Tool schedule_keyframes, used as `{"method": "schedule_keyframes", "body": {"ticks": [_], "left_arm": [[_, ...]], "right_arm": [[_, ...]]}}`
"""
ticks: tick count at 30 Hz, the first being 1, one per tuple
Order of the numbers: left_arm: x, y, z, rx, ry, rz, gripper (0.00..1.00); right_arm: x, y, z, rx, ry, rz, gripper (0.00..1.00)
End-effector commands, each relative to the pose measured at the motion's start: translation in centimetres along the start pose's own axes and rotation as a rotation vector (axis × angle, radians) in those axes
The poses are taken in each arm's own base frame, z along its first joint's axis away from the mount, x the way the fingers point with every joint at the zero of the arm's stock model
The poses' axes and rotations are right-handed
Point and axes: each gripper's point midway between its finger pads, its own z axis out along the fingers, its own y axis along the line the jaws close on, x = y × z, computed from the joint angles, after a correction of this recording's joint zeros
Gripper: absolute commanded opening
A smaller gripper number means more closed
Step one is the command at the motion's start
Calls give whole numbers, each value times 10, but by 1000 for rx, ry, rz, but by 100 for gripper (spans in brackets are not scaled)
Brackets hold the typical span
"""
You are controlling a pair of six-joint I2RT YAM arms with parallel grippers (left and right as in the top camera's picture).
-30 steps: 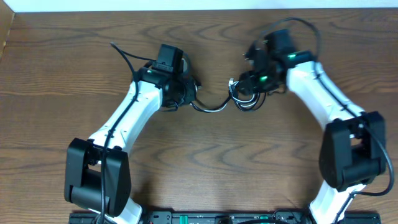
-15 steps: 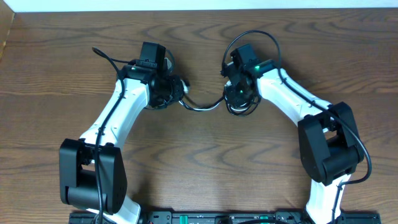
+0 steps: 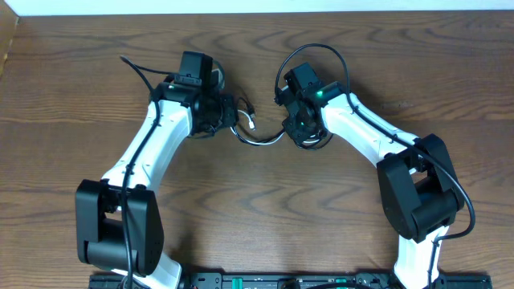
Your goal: Untangle cables
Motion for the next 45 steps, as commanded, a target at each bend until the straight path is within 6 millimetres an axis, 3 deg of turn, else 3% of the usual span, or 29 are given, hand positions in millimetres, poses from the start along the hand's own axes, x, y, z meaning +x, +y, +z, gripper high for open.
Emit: {"method": "schedule_keyframes", "body": {"ticks": [1, 5, 9, 11, 16, 22, 27, 33, 45], "left_arm": [[-23, -2, -26, 25, -85, 18, 31], [-35, 2, -55, 57, -156, 23, 36], [-24, -35, -76, 229, -157, 243, 36], [-16, -47, -75, 261, -137, 281, 36], [13, -62, -42, 265, -21, 308, 24], [21, -47, -2, 197, 82, 122, 14], [27, -38, 28, 170, 149, 45, 13], [41, -42, 58, 159, 208, 69, 13], [67, -26, 102, 108, 324, 44, 14]], "right_arm": [[1, 1, 5, 9, 12, -14, 38], [5, 2, 9, 8, 16, -14, 35], [6, 2, 12, 8, 11, -6, 34], [7, 2, 13, 8, 12, -6, 33], [9, 2, 14, 9, 16, -7, 31], [24, -7, 27, 56, 60, -4, 25], [26, -11, 32, 75, 68, 0, 15], [25, -20, 32, 73, 58, 67, 6], [25, -23, 26, -143, 30, 185, 1]]}}
